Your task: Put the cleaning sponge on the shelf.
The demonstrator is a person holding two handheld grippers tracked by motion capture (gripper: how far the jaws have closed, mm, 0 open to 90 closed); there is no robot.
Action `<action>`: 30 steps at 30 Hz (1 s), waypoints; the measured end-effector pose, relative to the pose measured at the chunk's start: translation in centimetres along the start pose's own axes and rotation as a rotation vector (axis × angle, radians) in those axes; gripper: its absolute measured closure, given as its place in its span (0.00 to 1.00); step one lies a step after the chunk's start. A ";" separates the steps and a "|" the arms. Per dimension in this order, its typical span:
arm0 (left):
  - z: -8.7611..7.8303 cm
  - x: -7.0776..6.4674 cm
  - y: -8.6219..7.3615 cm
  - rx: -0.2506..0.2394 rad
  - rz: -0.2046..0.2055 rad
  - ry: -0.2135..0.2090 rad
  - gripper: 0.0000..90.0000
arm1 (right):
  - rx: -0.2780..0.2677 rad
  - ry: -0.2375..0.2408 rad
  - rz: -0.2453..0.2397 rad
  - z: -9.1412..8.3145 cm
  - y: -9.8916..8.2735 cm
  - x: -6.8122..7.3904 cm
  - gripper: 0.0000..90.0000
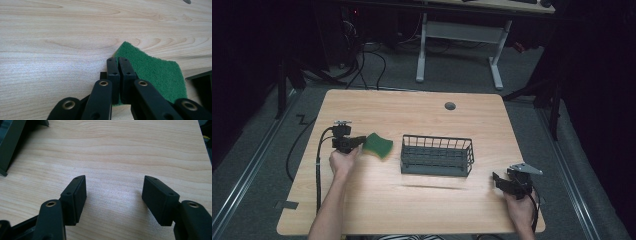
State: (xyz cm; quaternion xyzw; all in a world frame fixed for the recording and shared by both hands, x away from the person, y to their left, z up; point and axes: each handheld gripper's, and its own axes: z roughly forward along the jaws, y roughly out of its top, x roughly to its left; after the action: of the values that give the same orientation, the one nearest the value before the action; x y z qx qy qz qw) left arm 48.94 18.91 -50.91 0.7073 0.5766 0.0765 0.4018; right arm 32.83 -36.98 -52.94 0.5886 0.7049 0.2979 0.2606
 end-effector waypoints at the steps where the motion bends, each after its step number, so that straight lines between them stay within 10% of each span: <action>1: 0.0 0.0 0.0 -0.001 0.002 -0.001 0.99 | -0.001 0.000 -0.001 0.0 0.0 0.0 0.40; 30: -5.1 -1.2 0.7 -0.109 0.027 -0.053 1.00 | 0.000 0.000 0.001 0.0 0.0 0.0 0.40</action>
State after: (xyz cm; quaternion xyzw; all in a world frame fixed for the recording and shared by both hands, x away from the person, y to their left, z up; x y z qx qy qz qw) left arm 46.20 20.33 -46.60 0.6937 0.5513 0.0944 0.4538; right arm 32.83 -36.99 -52.94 0.5890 0.7046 0.2982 0.2603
